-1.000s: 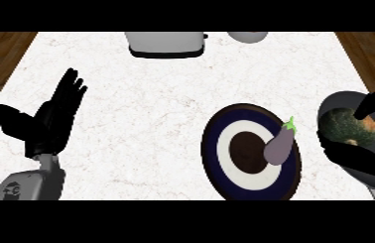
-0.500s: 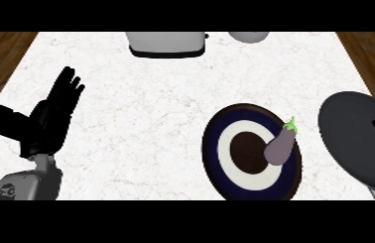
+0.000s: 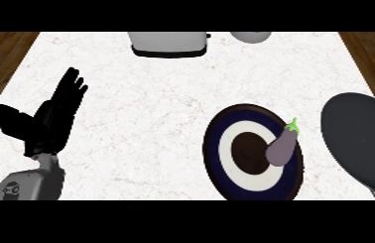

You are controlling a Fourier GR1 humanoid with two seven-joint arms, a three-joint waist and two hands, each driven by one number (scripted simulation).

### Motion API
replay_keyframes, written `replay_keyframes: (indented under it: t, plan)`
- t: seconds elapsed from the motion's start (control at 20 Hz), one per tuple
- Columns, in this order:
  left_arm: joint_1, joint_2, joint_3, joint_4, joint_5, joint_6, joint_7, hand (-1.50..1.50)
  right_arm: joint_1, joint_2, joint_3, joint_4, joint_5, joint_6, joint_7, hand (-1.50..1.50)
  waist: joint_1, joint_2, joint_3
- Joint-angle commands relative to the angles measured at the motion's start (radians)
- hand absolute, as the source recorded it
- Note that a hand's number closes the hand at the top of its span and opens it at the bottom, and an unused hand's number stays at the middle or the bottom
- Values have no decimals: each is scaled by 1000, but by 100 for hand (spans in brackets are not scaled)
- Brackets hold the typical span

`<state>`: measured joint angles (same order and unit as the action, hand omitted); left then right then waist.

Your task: Pick the squash from the plate and place it in the pan

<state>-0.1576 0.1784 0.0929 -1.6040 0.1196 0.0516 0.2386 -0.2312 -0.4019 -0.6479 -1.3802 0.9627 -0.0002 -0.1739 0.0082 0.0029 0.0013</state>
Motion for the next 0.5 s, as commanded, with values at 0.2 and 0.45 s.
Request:
replay_keyframes:
  t: [0.2,0.45]
  plan:
    - [-11,7,12,-5,6,-10,21,0,-97,-55,49,444,104,-234,-78,150,8,2,0]
    - [-34,-9,0,-4,-5,6,33,0,-163,-73,-51,652,-26,-169,-46,-150,7,2,1]
